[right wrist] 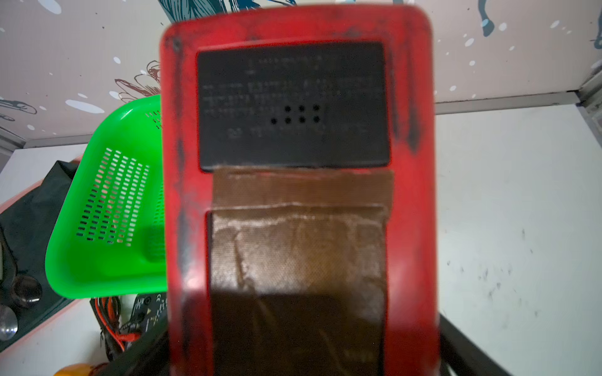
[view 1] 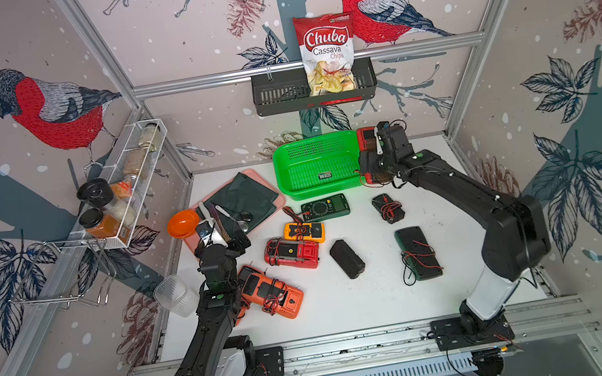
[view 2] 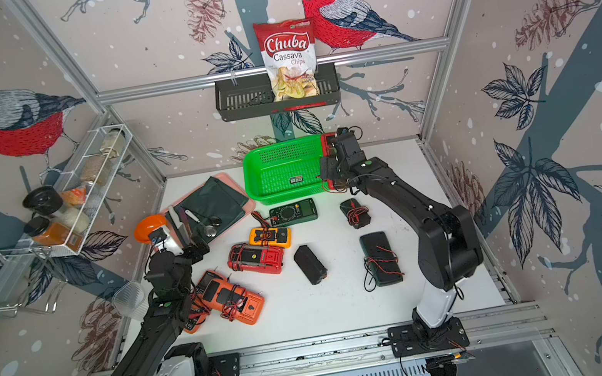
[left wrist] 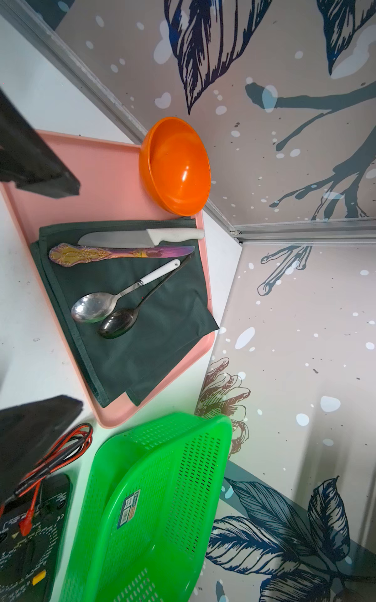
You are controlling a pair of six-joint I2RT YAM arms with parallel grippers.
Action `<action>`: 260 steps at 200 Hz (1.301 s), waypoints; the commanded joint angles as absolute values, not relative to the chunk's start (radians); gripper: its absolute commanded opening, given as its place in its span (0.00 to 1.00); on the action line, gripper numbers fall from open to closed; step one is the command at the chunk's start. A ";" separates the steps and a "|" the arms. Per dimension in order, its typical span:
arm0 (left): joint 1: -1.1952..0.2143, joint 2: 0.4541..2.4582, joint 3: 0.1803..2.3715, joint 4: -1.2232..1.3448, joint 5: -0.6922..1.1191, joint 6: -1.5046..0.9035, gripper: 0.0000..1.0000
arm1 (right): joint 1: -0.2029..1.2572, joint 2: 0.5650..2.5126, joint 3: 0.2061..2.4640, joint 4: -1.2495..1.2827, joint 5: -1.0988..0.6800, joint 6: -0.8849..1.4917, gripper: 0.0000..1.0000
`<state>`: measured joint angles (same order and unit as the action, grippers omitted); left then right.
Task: Put the multimeter into the basket
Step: Place the multimeter in the basket.
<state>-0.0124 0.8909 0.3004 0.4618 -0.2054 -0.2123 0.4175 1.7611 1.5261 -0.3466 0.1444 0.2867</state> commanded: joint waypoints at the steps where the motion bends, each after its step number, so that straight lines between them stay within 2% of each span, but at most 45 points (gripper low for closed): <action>1: -0.011 0.899 0.308 0.494 -0.202 -0.218 0.98 | 0.396 1.858 1.644 -0.310 0.121 0.279 0.14; 71: -0.011 0.920 0.311 0.502 -0.193 -0.219 0.98 | 0.382 2.203 2.002 -0.333 0.078 0.257 0.14; 120: -0.012 0.940 0.319 0.502 -0.187 -0.218 0.98 | 0.405 2.348 2.129 -0.332 0.098 0.217 0.15; 231: -0.011 0.959 0.324 0.509 -0.183 -0.225 0.98 | 0.402 2.476 2.180 -0.422 0.139 0.192 0.20; 260: -0.012 0.957 0.325 0.507 -0.192 -0.225 0.98 | 0.408 2.490 2.172 -0.444 0.128 0.201 0.26</action>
<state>-0.0124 0.9592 0.3172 0.4675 -0.1837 -0.2138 0.4030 2.4847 2.1727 -0.4374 0.1204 0.2008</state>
